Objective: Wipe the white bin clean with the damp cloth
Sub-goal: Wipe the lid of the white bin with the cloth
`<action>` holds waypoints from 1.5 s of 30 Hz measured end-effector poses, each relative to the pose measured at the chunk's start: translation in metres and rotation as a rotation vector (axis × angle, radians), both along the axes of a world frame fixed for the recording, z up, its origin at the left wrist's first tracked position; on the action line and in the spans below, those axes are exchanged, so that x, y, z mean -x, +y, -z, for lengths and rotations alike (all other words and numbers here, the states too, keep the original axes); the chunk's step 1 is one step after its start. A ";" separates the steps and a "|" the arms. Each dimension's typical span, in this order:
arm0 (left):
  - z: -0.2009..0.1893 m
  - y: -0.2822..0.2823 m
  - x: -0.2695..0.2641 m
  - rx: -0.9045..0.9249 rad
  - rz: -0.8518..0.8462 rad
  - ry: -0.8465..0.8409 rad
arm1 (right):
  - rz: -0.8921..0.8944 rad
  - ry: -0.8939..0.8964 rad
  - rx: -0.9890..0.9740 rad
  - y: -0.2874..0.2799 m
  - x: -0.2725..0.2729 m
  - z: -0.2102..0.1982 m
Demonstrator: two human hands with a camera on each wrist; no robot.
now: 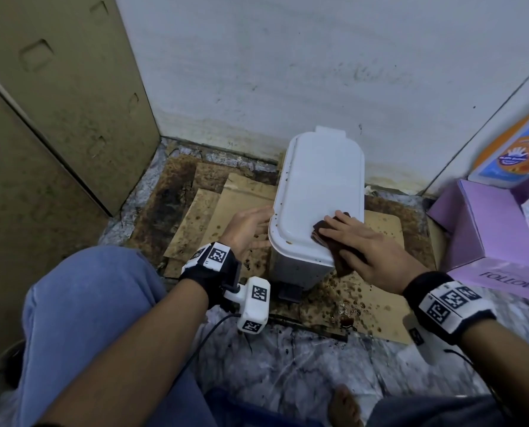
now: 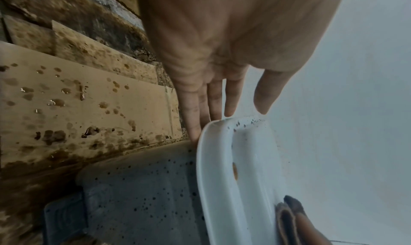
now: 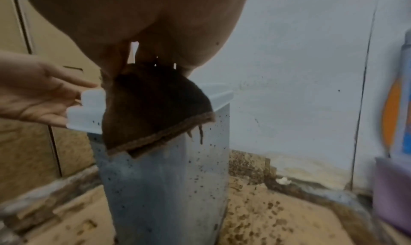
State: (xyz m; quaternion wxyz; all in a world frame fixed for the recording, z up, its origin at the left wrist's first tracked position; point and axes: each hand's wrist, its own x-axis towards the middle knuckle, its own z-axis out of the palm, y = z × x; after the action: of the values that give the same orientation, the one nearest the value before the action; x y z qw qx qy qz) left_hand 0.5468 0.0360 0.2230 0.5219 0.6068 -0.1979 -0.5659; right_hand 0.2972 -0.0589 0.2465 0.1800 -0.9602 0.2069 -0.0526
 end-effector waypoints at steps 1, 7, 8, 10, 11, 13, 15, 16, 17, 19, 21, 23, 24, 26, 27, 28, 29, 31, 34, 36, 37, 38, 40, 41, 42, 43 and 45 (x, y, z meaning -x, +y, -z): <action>0.000 0.000 0.000 0.002 -0.001 0.001 | -0.029 0.005 0.050 -0.002 0.001 0.001; 0.003 -0.002 -0.002 0.004 -0.029 0.026 | 0.003 -0.065 0.175 0.001 -0.008 0.015; 0.004 -0.002 -0.001 0.005 -0.034 0.032 | 0.019 -0.072 0.191 0.005 -0.014 0.017; 0.005 -0.002 0.000 0.012 -0.035 0.042 | 0.044 -0.095 0.226 0.013 -0.031 0.022; 0.006 -0.002 0.001 0.017 -0.037 0.045 | 0.054 -0.106 0.243 0.017 -0.041 0.024; 0.007 -0.002 0.000 0.017 -0.047 0.056 | 0.068 -0.118 0.273 0.024 -0.060 0.026; 0.008 -0.001 -0.002 0.011 -0.058 0.076 | 0.085 -0.114 0.297 0.029 -0.077 0.028; 0.009 -0.002 -0.002 0.006 -0.061 0.086 | 0.096 -0.110 0.307 0.031 -0.085 0.029; 0.009 -0.002 -0.001 0.002 -0.068 0.100 | 0.107 -0.107 0.311 0.033 -0.093 0.029; 0.008 -0.002 -0.001 0.001 -0.085 0.135 | 0.136 -0.097 0.291 0.034 -0.109 0.029; 0.006 -0.001 -0.002 0.008 -0.088 0.168 | 0.145 -0.085 0.241 0.033 -0.116 0.027; 0.004 -0.001 -0.001 0.017 -0.069 0.207 | 0.129 -0.071 0.211 0.031 -0.108 0.024; 0.004 0.000 -0.001 0.021 -0.058 0.225 | 0.113 -0.071 0.207 0.030 -0.100 0.022; 0.005 0.000 0.002 0.020 -0.054 0.256 | 0.097 -0.088 0.187 0.030 -0.082 0.018; 0.006 -0.001 0.003 0.021 -0.051 0.261 | 0.106 -0.094 0.163 0.030 -0.073 0.016; 0.008 -0.001 0.005 0.025 -0.046 0.251 | 0.126 -0.093 0.137 0.030 -0.064 0.015; 0.008 -0.002 0.006 0.032 -0.040 0.236 | 0.149 -0.092 0.120 0.029 -0.056 0.014; 0.010 -0.002 0.007 0.044 -0.036 0.212 | 0.194 -0.105 0.116 0.025 -0.044 0.015; 0.011 -0.001 0.007 0.046 -0.041 0.193 | 0.231 -0.131 0.128 0.027 -0.042 0.018; 0.011 0.000 0.005 0.043 -0.044 0.179 | 0.234 -0.130 0.148 0.031 -0.050 0.020; 0.011 0.001 0.003 0.043 -0.045 0.185 | 0.240 -0.115 0.162 0.034 -0.055 0.021; 0.011 0.002 0.002 0.042 -0.046 0.193 | 0.253 -0.092 0.180 0.036 -0.062 0.022; 0.011 0.004 0.000 0.038 -0.050 0.211 | 0.296 -0.040 0.222 0.042 -0.074 0.023; 0.011 0.004 -0.001 0.036 -0.053 0.222 | 0.319 -0.018 0.242 0.045 -0.081 0.023; 0.012 0.004 -0.001 0.035 -0.056 0.235 | 0.338 0.003 0.260 0.048 -0.088 0.023; 0.012 0.004 -0.001 0.034 -0.062 0.248 | 0.355 0.020 0.275 0.050 -0.096 0.022; 0.012 0.005 -0.001 0.029 -0.088 0.265 | 0.382 0.051 0.272 0.050 -0.111 0.020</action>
State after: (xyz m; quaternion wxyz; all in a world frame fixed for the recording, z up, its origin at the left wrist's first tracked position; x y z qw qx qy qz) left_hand 0.5476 0.0407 0.2105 0.5763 0.5274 -0.1087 -0.6148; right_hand 0.4081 -0.0087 0.2262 0.0306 -0.9200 0.3804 -0.0888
